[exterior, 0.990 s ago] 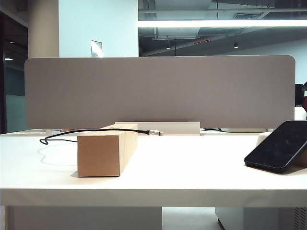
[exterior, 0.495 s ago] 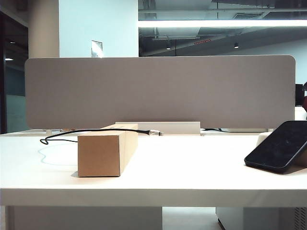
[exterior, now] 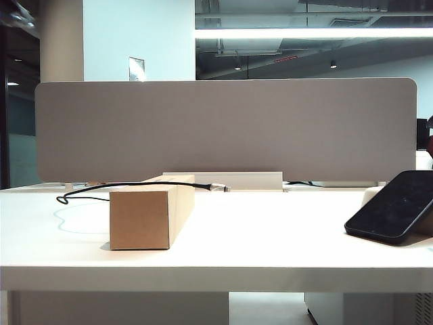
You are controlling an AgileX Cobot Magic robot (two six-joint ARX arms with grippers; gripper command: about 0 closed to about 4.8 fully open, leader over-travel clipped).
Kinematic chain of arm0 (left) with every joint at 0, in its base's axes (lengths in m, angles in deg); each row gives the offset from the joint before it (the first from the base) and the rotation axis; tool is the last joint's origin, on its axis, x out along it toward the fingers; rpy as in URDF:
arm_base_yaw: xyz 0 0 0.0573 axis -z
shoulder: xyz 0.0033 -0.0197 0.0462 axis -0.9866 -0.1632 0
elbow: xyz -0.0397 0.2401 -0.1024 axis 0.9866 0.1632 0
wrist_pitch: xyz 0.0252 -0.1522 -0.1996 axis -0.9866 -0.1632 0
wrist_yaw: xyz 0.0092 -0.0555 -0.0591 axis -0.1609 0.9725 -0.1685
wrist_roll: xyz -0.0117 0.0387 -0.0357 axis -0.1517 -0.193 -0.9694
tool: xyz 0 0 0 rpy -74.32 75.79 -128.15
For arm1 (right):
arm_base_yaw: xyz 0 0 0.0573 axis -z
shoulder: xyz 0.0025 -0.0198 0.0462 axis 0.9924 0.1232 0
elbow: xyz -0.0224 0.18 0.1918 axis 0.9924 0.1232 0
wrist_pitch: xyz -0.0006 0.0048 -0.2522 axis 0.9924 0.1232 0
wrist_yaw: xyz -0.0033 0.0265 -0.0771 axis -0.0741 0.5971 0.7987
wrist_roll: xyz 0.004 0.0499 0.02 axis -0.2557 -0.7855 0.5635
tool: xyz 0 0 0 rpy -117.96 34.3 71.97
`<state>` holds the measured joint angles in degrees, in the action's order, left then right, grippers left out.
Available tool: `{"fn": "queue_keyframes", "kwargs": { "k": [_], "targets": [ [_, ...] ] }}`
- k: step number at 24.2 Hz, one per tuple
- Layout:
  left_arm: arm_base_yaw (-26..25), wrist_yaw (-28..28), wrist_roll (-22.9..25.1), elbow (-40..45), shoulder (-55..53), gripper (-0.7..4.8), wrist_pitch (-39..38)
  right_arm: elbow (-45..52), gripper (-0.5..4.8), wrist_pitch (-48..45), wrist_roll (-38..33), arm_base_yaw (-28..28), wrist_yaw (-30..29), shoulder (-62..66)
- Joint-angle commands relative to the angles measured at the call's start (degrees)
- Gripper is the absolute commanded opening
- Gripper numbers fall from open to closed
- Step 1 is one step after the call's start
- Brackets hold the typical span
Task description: Pick up the charging cable and the phone, plug the charging cable into the charging port on the phone, and finally place them back on the table.
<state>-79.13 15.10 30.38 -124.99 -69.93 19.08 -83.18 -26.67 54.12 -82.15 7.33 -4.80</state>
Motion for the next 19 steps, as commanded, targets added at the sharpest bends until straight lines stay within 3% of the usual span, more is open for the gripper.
{"fn": "queue_keyframes", "kwargs": {
  "k": [1, 3, 6, 8, 13, 19],
  "targets": [
    [4.2, 0.6, -0.2, -3.9, -4.5, -0.05, -3.7, -0.3, 3.09, -1.1, -5.7, 0.1, -3.2, 5.0],
    [5.7, 0.7, -0.2, -4.8, -6.3, 0.03, -4.5, -0.3, 3.26, -2.1, -7.3, 0.1, -4.2, 8.0],
    [8.2, 0.6, -0.2, -5.2, -7.8, 0.92, -4.8, -0.3, 3.39, -3.5, -8.8, 0.2, -6.0, 12.3],
    [9.2, 0.6, -0.2, -5.2, -8.4, 1.22, -4.9, -0.3, 3.4, -5.3, -9.2, 0.2, -7.1, 15.3],
    [11.0, 0.6, -0.2, -5.2, -8.5, 1.22, -5.2, -0.3, 3.78, -11.0, -10.4, 0.3, -7.5, 22.8],
    [11.1, 0.5, -0.2, -5.2, -8.4, 1.22, -5.2, -0.3, 3.78, -17.7, -12.2, 0.3, -7.5, 31.6]
  ]
}}
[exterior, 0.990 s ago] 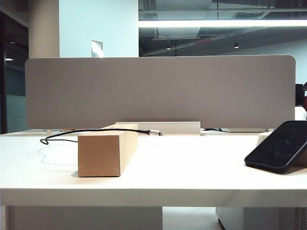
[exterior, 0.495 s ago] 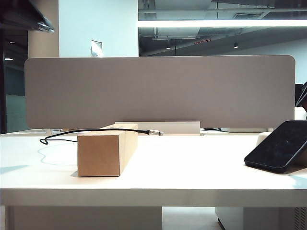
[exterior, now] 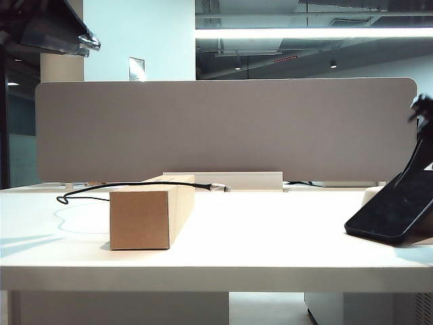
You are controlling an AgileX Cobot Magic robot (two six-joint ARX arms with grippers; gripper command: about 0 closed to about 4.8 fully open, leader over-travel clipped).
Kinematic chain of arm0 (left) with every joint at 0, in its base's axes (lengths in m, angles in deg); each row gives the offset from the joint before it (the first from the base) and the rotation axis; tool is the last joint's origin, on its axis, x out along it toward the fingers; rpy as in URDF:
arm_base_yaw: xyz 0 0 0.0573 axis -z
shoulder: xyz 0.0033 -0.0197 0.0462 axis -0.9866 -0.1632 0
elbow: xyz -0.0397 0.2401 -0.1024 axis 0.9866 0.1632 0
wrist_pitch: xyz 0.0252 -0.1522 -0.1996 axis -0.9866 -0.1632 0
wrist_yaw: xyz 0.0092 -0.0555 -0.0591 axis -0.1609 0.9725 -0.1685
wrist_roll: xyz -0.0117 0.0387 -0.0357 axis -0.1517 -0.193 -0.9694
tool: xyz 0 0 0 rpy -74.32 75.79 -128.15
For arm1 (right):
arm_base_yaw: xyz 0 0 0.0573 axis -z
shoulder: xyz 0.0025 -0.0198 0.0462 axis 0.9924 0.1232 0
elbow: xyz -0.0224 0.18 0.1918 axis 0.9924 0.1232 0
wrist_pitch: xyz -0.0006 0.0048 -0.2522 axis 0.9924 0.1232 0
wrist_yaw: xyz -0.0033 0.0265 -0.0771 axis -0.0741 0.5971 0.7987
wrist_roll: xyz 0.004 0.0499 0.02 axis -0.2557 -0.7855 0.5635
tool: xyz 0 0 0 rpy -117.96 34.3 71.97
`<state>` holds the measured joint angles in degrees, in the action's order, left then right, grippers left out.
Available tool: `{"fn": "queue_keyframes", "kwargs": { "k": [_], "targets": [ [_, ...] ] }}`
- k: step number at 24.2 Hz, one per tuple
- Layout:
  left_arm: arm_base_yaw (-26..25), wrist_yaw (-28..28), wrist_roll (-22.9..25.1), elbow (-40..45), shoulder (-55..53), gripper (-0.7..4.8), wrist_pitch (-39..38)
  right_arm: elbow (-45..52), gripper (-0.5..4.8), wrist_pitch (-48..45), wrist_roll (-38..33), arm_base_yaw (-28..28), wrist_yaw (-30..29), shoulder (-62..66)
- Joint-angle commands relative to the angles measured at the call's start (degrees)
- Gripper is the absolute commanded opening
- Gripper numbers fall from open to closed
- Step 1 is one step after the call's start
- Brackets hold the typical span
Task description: Pick up the charging cable and the phone, plug the charging cable into the charging port on the phone, and finally place them back on the table.
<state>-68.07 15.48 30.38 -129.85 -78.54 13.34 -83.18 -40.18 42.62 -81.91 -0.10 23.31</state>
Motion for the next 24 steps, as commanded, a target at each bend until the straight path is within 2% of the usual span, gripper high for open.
{"fn": "queue_keyframes", "kwargs": {
  "k": [1, 9, 11, 14, 19, 24],
  "targets": [
    [0.0, 0.0, -0.2, -0.4, 0.2, 1.22, 0.5, -0.3, 3.78, -5.8, -0.8, -0.1, -0.1, 5.6],
    [0.0, 0.0, -0.2, -0.4, 0.2, 1.22, 0.5, -0.3, 3.77, -14.9, -3.7, -0.1, -0.1, 13.7],
    [0.0, 0.0, -0.2, -0.4, 0.2, 1.22, 0.5, -0.3, 3.54, -17.1, -3.7, -0.2, 0.1, 15.0],
    [0.0, 0.0, -0.2, -0.4, 0.2, 1.22, 0.5, -0.3, 3.49, -19.2, -3.8, -0.2, 0.1, 16.4],
    [0.0, 0.0, -0.2, -0.4, 0.2, 1.22, 0.5, -0.3, 2.39, -21.4, -6.5, -0.2, 0.3, 18.4],
    [0.0, 0.0, -0.2, -0.4, 0.2, 1.22, 0.6, -0.3, 1.97, -22.3, -6.5, -0.2, 0.6, 19.2]
  ]
}}
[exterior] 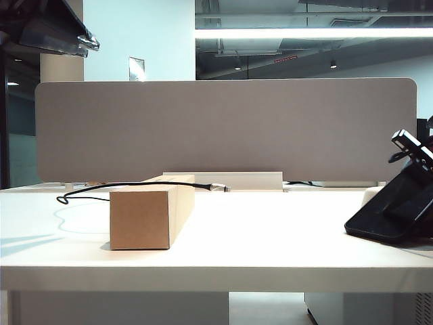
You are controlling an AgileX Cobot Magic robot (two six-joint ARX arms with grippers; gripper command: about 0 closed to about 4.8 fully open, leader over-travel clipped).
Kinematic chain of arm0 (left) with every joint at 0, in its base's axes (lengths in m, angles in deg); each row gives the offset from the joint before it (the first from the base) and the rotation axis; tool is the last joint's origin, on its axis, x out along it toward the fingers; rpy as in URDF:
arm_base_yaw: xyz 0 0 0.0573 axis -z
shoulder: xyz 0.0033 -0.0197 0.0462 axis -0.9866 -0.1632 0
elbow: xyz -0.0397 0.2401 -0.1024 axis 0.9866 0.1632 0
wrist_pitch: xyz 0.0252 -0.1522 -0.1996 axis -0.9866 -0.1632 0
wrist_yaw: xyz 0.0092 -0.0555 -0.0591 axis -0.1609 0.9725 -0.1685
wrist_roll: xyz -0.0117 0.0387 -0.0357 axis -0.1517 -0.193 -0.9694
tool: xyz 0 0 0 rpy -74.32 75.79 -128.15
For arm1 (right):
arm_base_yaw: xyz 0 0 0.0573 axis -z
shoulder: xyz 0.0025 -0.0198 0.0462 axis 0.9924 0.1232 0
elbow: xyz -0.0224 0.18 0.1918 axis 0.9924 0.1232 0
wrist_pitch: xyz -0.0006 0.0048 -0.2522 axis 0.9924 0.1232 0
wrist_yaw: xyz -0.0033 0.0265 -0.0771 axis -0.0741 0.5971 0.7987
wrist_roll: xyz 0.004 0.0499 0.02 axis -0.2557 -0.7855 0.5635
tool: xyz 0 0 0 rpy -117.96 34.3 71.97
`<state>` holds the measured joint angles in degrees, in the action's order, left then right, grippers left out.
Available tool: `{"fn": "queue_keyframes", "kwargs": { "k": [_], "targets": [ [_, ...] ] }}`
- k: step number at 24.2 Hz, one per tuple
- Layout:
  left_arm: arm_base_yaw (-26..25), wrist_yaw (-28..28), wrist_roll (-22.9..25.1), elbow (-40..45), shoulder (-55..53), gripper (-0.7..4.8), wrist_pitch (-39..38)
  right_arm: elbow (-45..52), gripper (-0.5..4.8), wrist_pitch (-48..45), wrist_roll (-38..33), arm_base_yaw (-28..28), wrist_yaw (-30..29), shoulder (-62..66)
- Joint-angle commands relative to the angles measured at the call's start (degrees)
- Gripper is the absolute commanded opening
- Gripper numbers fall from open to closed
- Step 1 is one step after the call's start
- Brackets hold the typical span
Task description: Pick up the charging cable and the phone, plug the charging cable into the charging port on the phone, and finally place them back on the table.
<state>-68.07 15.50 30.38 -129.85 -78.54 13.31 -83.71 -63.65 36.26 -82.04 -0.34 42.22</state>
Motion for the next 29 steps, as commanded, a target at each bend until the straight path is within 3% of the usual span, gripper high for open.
{"fn": "queue_keyframes", "kwargs": {
  "k": [1, 2, 6, 9, 17, 21, 26, 29],
  "targets": [
    [0.0, 0.0, -0.2, -0.4, 0.2, 1.22, 0.6, 0.2, 1.96, 1.0, -0.1, -0.1, 1.3, 0.3],
    [0.0, 0.0, -0.2, -0.4, 0.2, 1.22, 0.6, 0.2, 1.89, 0.9, -0.1, -0.1, 1.5, 0.3],
    [0.0, 0.0, -0.2, -0.4, 0.2, 1.22, 0.5, 0.2, 0.28, 0.2, -0.2, -0.1, 1.2, 0.3],
    [0.0, 0.0, -0.2, -0.4, 0.2, 1.21, 0.5, 0.2, 0.0, -0.4, -0.2, -0.1, -0.6, 0.3],
    [0.0, 2.7, -0.2, -0.4, 0.2, 1.21, 0.6, 0.2, -0.05, -8.5, -0.2, -0.3, -10.4, -1.9],
    [0.7, 2.8, -0.2, -0.9, -0.6, 1.21, 0.7, 0.2, -0.05, -9.9, -0.1, -0.9, -11.3, -5.5],
    [2.9, 2.2, 0.8, -4.7, -3.1, 1.21, -0.8, 0.2, -0.05, -9.9, -0.1, -0.9, -13.6, -10.9],
    [5.8, 2.1, 4.7, -11.4, -8.1, 1.21, -6.0, 0.2, -0.05, -9.0, 0.1, -0.9, -15.4, -17.4]
  ]
}}
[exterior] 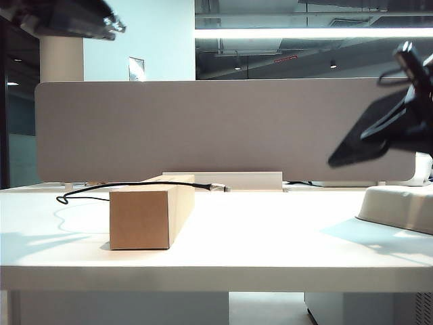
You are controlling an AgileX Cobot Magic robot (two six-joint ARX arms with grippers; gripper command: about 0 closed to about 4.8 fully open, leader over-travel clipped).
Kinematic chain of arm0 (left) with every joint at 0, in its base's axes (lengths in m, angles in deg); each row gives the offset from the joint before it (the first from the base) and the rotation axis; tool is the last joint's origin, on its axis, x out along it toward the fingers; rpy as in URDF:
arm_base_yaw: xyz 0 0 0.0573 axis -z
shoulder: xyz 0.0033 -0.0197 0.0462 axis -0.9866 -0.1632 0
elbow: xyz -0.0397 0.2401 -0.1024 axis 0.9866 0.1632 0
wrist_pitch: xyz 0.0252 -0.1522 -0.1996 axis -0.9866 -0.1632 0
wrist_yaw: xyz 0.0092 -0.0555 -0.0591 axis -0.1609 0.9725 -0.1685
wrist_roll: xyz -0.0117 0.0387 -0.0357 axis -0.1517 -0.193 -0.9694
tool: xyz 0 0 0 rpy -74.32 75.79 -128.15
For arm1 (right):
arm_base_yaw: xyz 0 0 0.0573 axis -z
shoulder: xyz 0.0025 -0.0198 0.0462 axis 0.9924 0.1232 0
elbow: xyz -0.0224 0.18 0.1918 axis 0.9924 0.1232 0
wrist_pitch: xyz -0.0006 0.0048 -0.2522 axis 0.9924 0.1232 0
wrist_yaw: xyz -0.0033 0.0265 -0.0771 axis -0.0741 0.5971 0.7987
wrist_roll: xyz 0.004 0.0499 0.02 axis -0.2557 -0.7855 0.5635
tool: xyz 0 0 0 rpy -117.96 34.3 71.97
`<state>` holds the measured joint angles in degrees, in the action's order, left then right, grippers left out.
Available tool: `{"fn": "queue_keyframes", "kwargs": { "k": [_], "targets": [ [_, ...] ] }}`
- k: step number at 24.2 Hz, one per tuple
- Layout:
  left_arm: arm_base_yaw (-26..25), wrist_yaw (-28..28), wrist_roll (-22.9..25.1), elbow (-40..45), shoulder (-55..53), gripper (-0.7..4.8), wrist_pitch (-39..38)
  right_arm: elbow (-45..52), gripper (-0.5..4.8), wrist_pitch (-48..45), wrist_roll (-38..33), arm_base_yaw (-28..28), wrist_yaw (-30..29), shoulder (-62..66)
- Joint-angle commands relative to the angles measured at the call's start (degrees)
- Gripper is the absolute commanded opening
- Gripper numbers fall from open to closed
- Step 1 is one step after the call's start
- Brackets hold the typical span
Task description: Pick up the charging cable and the phone, plug the charging cable into the charging port on the phone, and finally place them back on the table.
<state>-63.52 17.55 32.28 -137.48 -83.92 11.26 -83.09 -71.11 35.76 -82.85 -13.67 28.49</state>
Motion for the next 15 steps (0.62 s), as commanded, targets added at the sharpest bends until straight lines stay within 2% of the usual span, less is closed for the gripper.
{"fn": "queue_keyframes", "kwargs": {
  "k": [1, 6, 8, 11, 13, 15],
  "targets": [
    [1.6, 0.1, 4.0, -6.5, -5.0, 1.21, -7.1, -0.4, -0.05, -0.7, 0.6, 0.0, -2.3, -6.1],
    [4.2, -1.0, 9.2, -13.6, -12.1, 1.21, -16.2, -0.4, -0.05, 5.0, 4.5, 0.0, -2.4, -13.4],
    [7.5, -6.0, 13.6, -17.3, -16.7, 1.21, -19.5, -0.4, -0.05, 11.4, 9.0, 0.0, -2.4, -18.7],
    [10.5, -9.8, 16.5, -18.5, -19.8, 1.21, -17.6, -0.4, -0.05, 17.0, 12.5, 0.0, -1.8, -22.5],
    [11.9, -9.8, 17.1, -18.5, -21.3, 1.21, -15.4, -0.4, -0.05, 19.4, 13.1, 0.0, -1.8, -24.3],
    [13.9, -9.6, 20.9, -18.5, -23.1, 1.21, -14.0, -0.4, -0.05, 21.5, 13.7, 0.0, -1.8, -26.1]
  ]
}}
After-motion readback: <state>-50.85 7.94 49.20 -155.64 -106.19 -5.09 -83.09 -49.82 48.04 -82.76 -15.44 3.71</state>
